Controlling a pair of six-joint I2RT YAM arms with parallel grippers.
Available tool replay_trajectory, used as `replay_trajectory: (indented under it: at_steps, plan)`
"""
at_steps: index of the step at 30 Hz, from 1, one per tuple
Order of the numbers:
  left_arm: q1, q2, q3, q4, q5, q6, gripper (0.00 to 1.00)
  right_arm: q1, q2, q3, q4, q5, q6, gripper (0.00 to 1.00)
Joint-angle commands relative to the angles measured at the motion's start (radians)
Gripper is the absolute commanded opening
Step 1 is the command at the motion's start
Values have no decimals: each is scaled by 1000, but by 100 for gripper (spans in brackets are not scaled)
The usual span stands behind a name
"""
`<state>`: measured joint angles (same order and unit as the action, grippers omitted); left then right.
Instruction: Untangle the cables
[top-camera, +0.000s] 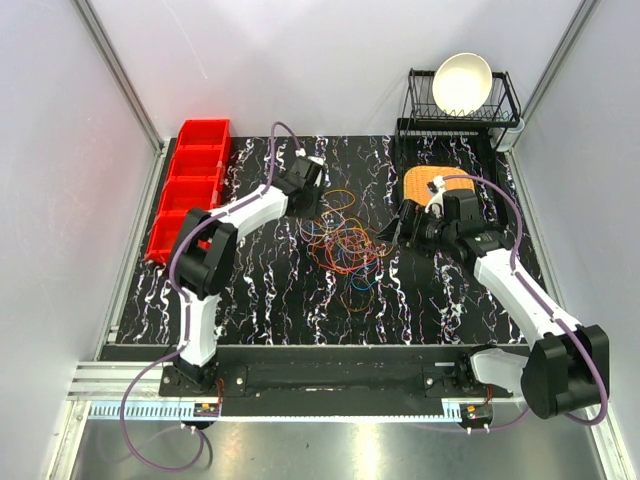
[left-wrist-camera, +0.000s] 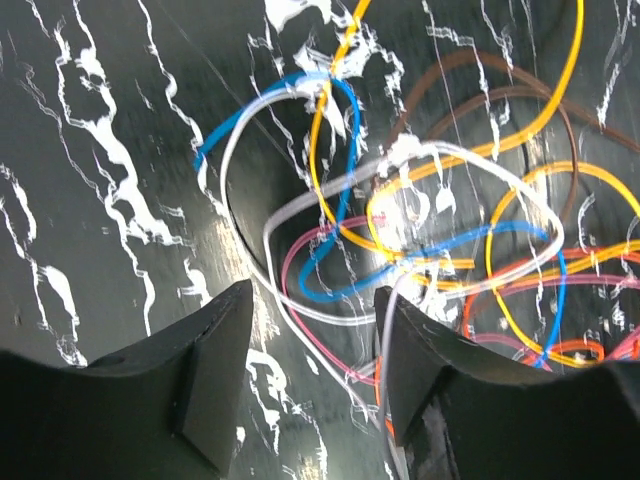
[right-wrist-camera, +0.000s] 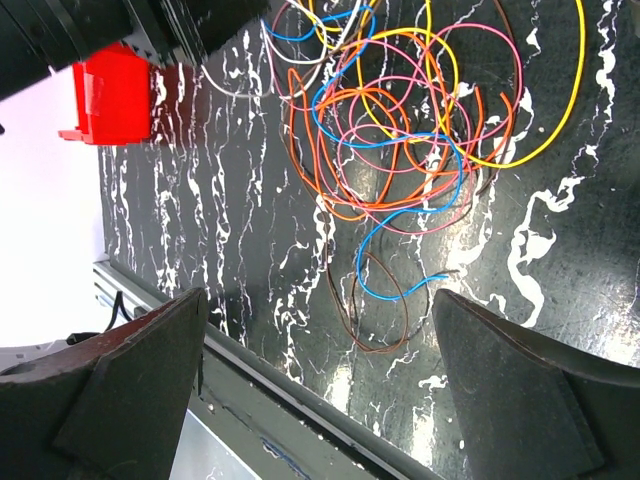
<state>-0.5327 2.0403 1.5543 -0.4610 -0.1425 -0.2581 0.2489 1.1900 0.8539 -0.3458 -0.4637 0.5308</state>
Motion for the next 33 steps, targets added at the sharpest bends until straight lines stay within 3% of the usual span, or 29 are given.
replay_trajectory:
  at_steps: [1, 6, 8, 10, 12, 13, 14, 16, 20, 33]
  plan:
    - [2, 35, 52, 53, 24, 13, 55, 9, 16, 27, -2, 0, -23, 99]
    - [14, 73, 55, 78, 29, -1, 54, 7, 31, 28, -4, 0, -23, 99]
    - [28, 69, 40, 103, 46, -6, 57, 7, 34, 30, -2, -1, -23, 99]
    - [31, 51, 24, 113, 78, -13, 71, 9, 33, 30, -4, -1, -26, 99]
    - [27, -30, -25, 110, 87, -29, 76, 9, 30, 28, -2, 0, -26, 99]
    - [23, -73, -52, 122, 98, -35, 97, 9, 33, 30, -4, 0, -26, 99]
    - [19, -166, -104, 125, 109, -41, 99, 9, 34, 30, -4, 0, -28, 99]
    - [19, -297, -144, 137, 116, -44, 99, 7, 39, 36, -4, -1, -26, 99]
    - [40, -364, -188, 165, 49, -17, 99, 9, 57, 47, -2, -10, -26, 99]
    - [114, -34, -36, 171, 86, -13, 74, 7, 62, 39, -10, -4, -29, 98]
